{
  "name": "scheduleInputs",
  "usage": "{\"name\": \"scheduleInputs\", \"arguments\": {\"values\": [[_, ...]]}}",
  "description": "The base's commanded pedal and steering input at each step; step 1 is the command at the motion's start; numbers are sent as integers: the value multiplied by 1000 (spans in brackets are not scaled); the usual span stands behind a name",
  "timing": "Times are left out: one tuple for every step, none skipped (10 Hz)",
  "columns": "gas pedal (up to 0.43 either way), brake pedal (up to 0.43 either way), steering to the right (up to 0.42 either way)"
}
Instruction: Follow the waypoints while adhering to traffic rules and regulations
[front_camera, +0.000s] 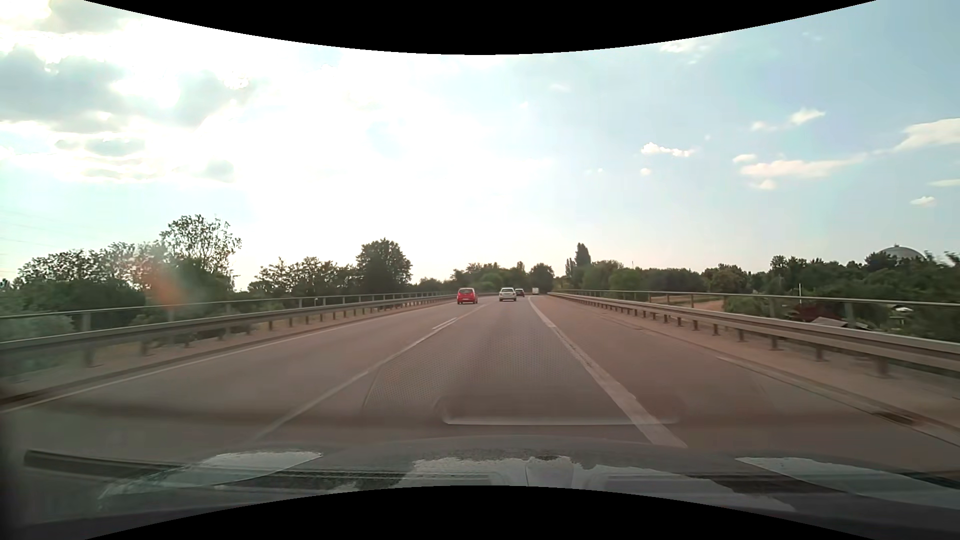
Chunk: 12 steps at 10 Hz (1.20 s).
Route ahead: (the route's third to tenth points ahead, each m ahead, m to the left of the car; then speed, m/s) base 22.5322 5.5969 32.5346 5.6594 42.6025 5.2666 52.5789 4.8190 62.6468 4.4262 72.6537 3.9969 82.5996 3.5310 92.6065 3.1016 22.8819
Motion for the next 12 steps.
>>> {"name": "scheduleInputs", "arguments": {"values": [[177,0,0],[177,0,0],[177,0,0],[169,0,0],[169,0,0],[169,0,0],[169,0,0],[169,0,0],[169,0,0],[157,0,0],[157,0,0],[157,0,1]]}}
